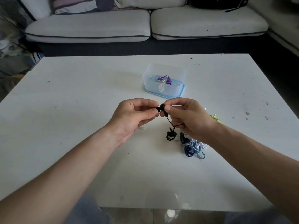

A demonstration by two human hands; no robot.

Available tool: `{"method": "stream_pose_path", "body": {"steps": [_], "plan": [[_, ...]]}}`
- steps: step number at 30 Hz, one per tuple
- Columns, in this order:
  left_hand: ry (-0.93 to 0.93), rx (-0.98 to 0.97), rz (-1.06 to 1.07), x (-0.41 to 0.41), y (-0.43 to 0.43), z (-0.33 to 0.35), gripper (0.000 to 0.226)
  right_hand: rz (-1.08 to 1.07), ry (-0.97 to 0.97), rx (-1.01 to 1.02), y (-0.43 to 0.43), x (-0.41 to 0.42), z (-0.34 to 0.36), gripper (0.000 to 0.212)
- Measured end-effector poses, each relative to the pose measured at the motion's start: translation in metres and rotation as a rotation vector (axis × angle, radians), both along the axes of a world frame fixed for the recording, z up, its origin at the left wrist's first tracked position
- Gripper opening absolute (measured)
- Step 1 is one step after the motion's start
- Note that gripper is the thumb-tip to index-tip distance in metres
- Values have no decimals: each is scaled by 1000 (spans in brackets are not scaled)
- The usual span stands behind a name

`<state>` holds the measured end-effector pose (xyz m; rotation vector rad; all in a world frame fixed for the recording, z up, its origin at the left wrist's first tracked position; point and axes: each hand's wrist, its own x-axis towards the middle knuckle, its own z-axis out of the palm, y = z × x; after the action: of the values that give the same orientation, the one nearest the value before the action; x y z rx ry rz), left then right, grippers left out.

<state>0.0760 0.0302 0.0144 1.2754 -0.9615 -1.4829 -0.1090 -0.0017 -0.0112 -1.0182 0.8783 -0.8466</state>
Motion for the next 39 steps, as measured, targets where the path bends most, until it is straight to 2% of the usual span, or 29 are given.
{"method": "stream_pose_path", "body": {"steps": [3, 8, 14, 27, 35, 39], "plan": [[-45, -23, -5, 0, 0, 1, 17, 26, -16, 21, -1, -1, -1, 6], [-139, -60, -35, 1, -1, 1, 15, 102, -51, 59, -3, -3, -1, 21], [-97, -89, -70, 2, -1, 1, 21, 158, -69, 76, -1, -4, 2, 14], [-77, -108, -71, 1, -3, -4, 19, 118, -97, 116, 4, -2, 1, 17], [-138, -74, -66, 0, -2, -8, 23, 72, -24, 61, 6, 0, 1, 13], [-94, -58, -52, -2, -1, -9, 25, 41, -12, 52, 7, 1, 1, 6]]}}
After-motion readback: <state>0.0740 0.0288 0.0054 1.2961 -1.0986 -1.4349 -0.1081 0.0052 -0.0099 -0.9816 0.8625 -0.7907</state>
